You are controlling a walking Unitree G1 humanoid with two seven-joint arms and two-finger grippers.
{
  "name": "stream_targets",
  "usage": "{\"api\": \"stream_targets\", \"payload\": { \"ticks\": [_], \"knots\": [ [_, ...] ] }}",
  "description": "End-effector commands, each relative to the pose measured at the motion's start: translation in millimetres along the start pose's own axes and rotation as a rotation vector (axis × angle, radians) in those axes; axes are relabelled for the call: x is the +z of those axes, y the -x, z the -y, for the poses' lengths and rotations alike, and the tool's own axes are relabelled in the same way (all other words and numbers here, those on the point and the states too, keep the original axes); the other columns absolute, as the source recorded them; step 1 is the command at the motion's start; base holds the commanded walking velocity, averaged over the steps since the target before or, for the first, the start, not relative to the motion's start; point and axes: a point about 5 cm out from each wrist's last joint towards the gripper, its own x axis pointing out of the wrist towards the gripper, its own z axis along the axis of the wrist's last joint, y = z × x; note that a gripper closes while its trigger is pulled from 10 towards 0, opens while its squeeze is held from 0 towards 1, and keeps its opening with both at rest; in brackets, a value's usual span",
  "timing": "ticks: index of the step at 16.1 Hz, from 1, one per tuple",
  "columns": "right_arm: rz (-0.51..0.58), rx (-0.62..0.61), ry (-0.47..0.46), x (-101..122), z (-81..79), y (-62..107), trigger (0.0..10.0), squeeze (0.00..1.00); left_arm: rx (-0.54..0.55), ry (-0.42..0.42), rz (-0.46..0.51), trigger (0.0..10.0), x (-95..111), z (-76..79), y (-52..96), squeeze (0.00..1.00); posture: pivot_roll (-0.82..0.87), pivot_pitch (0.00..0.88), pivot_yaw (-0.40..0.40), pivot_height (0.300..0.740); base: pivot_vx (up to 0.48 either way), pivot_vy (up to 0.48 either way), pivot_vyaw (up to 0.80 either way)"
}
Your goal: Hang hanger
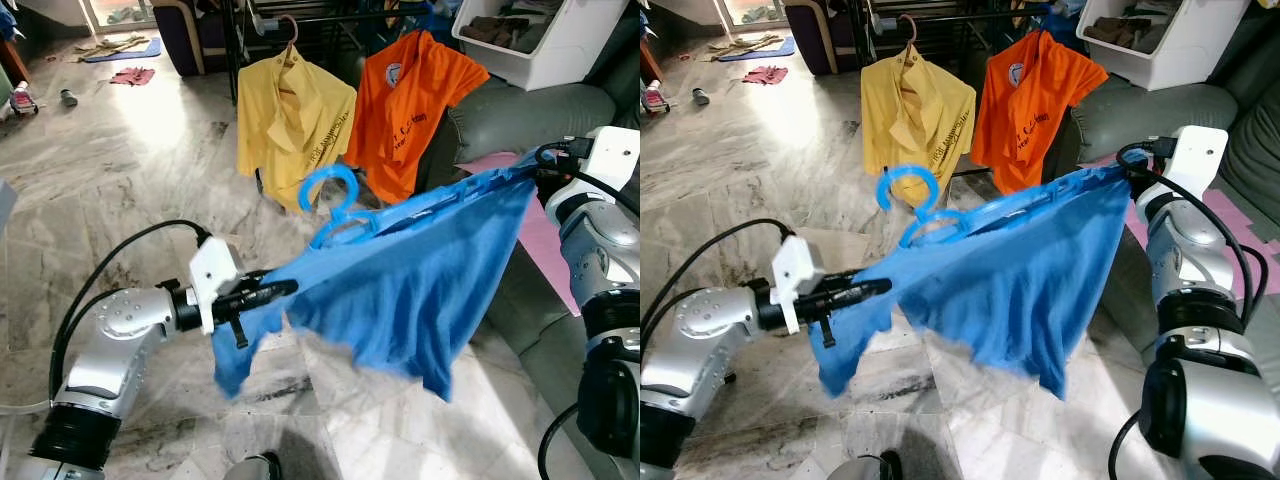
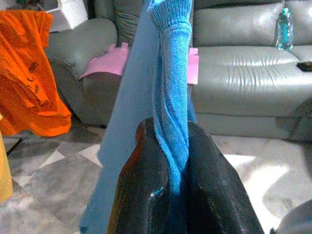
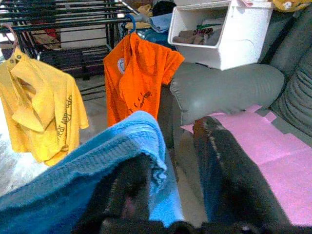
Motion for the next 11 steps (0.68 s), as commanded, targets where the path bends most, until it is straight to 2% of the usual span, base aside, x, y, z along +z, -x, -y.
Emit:
{"api": "stream_targets", "payload": {
  "ticks": [1, 3, 5, 7, 8, 11],
  "knots": [
    [0.071, -0.065, -0.01, 21.8, 9.4, -1.5, 0.0, 0.0, 0.022, 0.02, -0.08, 0.0, -16.2, -1.4, 13.7, 0.0, 0.0, 0.077, -0.045, 0.74, 0.0, 0.0, 0.0],
    [0.057, -0.033, 0.0, 16.8, -0.3, -2.6, 0.0, 0.0, 0.027, 0.007, -0.103, 0.0, -23.1, -1.3, 9.8, 0.0, 0.0, 0.079, -0.045, 0.74, 0.0, 0.0, 0.0],
    [0.055, -0.02, 0.001, 16.6, -3.2, -3.0, 0.0, 0.0, 0.045, -0.047, -0.136, 0.0, -26.6, -3.8, 5.9, 0.0, 0.0, 0.079, -0.045, 0.74, 0.0, 0.0, 0.0],
    [0.044, -0.001, 0.0, 15.5, -7.1, -3.7, 0.0, 0.0, 0.134, -0.075, -0.137, 0.0, -27.8, -12.0, 0.7, 0.0, 0.0, 0.08, -0.044, 0.74, 0.0, 0.0, 0.0],
    [0.023, 0.034, 0.001, 11.3, -14.7, -4.4, 0.0, 0.0, 0.266, -0.119, -0.128, 0.0, -28.3, -22.6, -5.3, 0.0, 0.0, 0.08, -0.044, 0.74, 0.0, 0.0, 0.0],
    [0.004, 0.098, 0.036, 2.2, -29.5, -3.1, 0.0, 0.0, 0.404, -0.092, -0.094, 0.0, -29.6, -27.8, -13.5, 0.0, -0.01, 0.08, -0.042, 0.74, 0.0, 0.0, 0.0]
  ]
}}
